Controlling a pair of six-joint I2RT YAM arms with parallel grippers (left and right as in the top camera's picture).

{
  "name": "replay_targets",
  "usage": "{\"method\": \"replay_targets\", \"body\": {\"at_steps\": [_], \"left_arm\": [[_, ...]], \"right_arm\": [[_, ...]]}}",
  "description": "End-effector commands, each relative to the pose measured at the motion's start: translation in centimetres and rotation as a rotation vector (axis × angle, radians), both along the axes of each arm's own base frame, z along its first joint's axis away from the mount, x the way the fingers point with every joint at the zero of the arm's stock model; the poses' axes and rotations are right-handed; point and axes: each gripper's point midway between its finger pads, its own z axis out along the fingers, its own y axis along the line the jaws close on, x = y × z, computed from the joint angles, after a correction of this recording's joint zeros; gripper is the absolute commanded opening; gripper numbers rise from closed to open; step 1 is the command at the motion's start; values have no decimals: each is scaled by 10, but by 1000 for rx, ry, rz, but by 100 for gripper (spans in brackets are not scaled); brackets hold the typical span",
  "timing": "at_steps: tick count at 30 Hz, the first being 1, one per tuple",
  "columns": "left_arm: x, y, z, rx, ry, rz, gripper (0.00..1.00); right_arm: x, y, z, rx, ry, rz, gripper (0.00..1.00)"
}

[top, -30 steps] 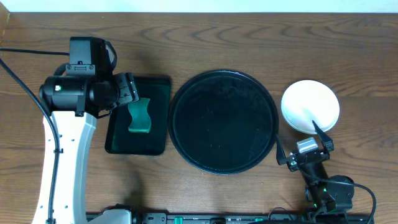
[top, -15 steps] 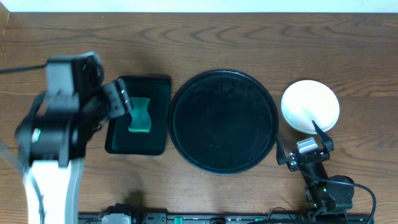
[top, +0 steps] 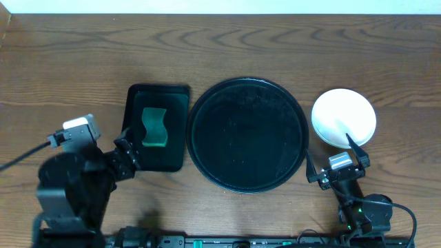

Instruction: Clean dirty plates on tray and stack at the side

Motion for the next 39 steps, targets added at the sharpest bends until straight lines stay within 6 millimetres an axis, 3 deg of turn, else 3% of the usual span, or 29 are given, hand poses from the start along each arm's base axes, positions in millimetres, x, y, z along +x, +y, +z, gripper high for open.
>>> {"method": "replay_targets", "body": {"at_steps": [1,8,16,25,36,39], "left_arm": [[6,7,-20,64,-83,16,78],[16,7,-38,103,-313,9,78],[16,7,-76,184,-426,-4,78],[20,8,-118,223,-429,-10,78],[25,7,-172,220,-306,-24,78],[24,7,-175,222,-294,-25,78]], "right_arm": [[-1,4,0,-3,-7,18,99],[-1,4,0,-3,-7,18,99],[-1,4,0,-3,-7,18,99],[-1,4,0,-3,-7,18,99],[-1,4,-3,-4,6,18,99],[-1,3,-3,-4,6,18,99]]}}
